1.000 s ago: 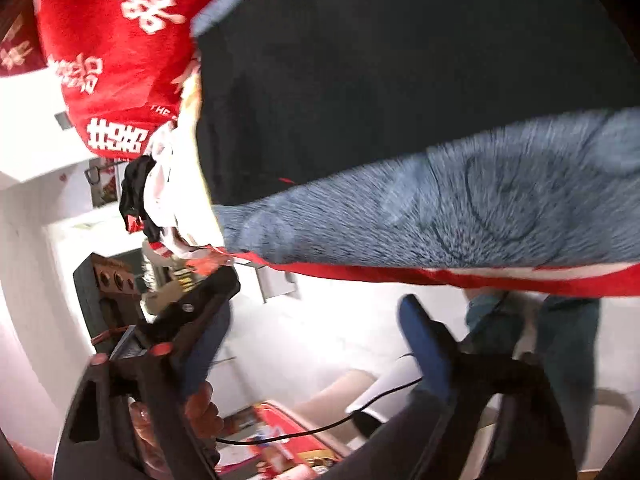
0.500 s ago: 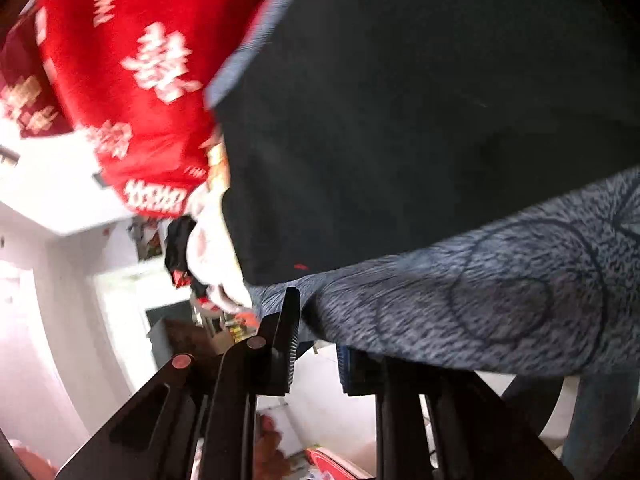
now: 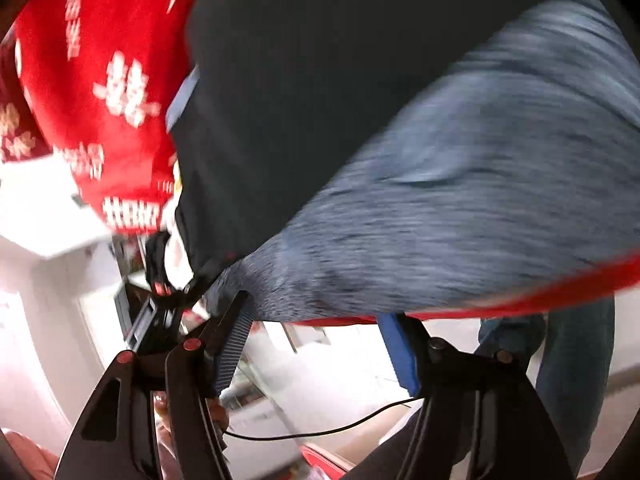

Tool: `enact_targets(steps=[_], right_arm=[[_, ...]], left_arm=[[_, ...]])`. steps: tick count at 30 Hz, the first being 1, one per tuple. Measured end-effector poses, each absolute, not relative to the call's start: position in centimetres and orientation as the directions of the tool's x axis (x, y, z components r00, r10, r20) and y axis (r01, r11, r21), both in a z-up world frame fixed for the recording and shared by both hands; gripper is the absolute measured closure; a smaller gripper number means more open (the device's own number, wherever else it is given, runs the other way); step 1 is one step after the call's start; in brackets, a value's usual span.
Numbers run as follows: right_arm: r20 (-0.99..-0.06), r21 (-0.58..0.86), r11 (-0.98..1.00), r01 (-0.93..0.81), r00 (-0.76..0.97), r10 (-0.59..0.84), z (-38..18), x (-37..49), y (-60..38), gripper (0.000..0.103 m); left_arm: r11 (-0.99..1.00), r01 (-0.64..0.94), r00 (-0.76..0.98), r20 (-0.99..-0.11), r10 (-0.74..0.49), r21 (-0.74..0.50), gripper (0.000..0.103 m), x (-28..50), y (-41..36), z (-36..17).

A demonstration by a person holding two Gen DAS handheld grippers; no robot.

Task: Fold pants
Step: 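Grasp the grey cuffs of the black trousers with both grippers and lift, then carry the cuffs over toward the grey waistband with both grippers and lay down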

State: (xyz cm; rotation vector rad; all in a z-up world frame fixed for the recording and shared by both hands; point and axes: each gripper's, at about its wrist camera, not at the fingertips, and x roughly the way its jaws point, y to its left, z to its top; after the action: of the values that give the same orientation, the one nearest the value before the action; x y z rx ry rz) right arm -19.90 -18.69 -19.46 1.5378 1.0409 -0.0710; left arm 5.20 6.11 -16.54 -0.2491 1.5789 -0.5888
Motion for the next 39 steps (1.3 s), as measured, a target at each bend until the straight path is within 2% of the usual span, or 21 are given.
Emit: enact_targets(steps=[2,4,5,6,7,8,10,14,19,22,27,28,29,30,31,32,35,37,39], right_arm=[[-0.57,0.767,0.057,0.639,0.638,0.518,-19.9,-21.3,-19.5,0.036],[-0.508,0.797,-0.057,0.602,0.718,0.476,-20.6,-22.0,-19.9,0.036],[-0.472,0.81,-0.111,0.576,0.753,0.459,-21.1,-22.2,-20.1,0.037],[-0.454,0.817,-0.138,0.559,0.773,0.444,-20.9,-22.5,-20.3,0.042],[-0.454,0.813,-0.156,0.562,0.778,0.435,-21.1,-22.5,-20.3,0.068],[-0.474,0.795,-0.164,0.584,0.767,0.433,-21.2,-22.6,-20.3,0.094],[-0.504,0.767,-0.175,0.617,0.748,0.432,-20.9,-22.8,-20.4,0.094],[-0.61,0.763,0.127,0.634,0.64,0.468,-14.5,-19.1,-21.8,0.094],[-0.617,0.779,0.301,0.55,0.587,0.524,-8.1,-12.9,-26.3,0.094],[-0.607,0.791,0.355,0.498,0.569,0.554,-5.8,-8.7,-29.7,0.093],[-0.613,0.788,0.4,0.468,0.532,0.584,-6.6,-2.2,-35.8,0.09],[-0.607,0.791,0.387,0.473,0.528,0.595,-7.4,-0.9,-36.6,0.09],[-0.601,0.793,0.376,0.48,0.511,0.615,-8.7,1.0,-37.9,0.09],[-0.611,0.783,0.383,0.49,0.492,0.62,-10.1,1.5,-38.5,0.09],[-0.632,0.765,0.397,0.508,0.469,0.618,-11.3,2.5,-39.2,0.089],[-0.648,0.746,0.404,0.529,0.439,0.623,-13.1,3.8,-39.9,0.089],[-0.63,0.728,0.327,0.603,0.4,0.666,-18.0,5.4,-41.7,0.089],[-0.62,0.732,0.326,0.599,0.387,0.682,-18.1,5.9,-41.8,0.087],[-0.641,0.734,0.401,0.549,0.362,0.677,-16.4,6.3,-41.2,0.068]], left_arm=[[0.848,0.192,-0.117,-0.869,-0.48,-0.494,0.038,5.2,6.1,-16.9],[0.854,0.215,-0.113,-0.881,-0.46,-0.474,0.038,5.2,5.7,-17.0],[0.858,0.244,-0.104,-0.892,-0.44,-0.452,0.041,4.9,5.1,-16.8],[0.861,0.264,-0.092,-0.9,-0.427,-0.435,0.051,4.7,5.0,-16.7],[0.851,0.289,-0.1,-0.898,-0.428,-0.438,0.075,4.5,4.8,-16.7],[0.837,0.29,-0.121,-0.885,-0.449,-0.464,0.084,4.5,4.9,-16.8],[0.839,0.28,-0.119,-0.884,-0.451,-0.466,0.084,4.5,4.7,-16.5],[0.839,0.288,-0.066,-0.884,-0.463,-0.461,0.084,5.4,4.1,-12.8],[0.819,0.253,-0.01,-0.848,-0.529,-0.514,0.084,8.8,2.7,-8.3],[0.818,0.291,0.033,-0.849,-0.527,-0.496,0.084,11.6,-0.3,-6.9],[0.845,0.303,0.092,-0.869,-0.486,-0.441,0.083,17.7,-6.3,-7.7],[0.86,0.304,0.11,-0.882,-0.459,-0.41,0.073,19.1,-7.5,-8.6],[0.872,0.302,0.131,-0.889,-0.438,-0.385,0.047,19.7,-8.0,-9.0],[0.906,0.277,0.183,-0.908,-0.377,-0.32,0.033,21.1,-8.7,-10.2],[0.924,0.256,0.209,-0.917,-0.34,-0.284,0.013,21.6,-9.0,-10.9],[0.943,0.227,0.227,-0.929,-0.293,-0.242,0.008,22.7,-9.4,-12.3],[0.965,0.197,0.221,-0.951,-0.217,-0.174,0.008,23.8,-9.9,-14.2],[0.968,0.192,0.24,-0.948,-0.209,-0.165,0.008,23.4,-9.6,-13.3],[0.972,0.186,0.262,-0.945,-0.193,-0.147,0.008,22.8,-9.1,-11.7]])
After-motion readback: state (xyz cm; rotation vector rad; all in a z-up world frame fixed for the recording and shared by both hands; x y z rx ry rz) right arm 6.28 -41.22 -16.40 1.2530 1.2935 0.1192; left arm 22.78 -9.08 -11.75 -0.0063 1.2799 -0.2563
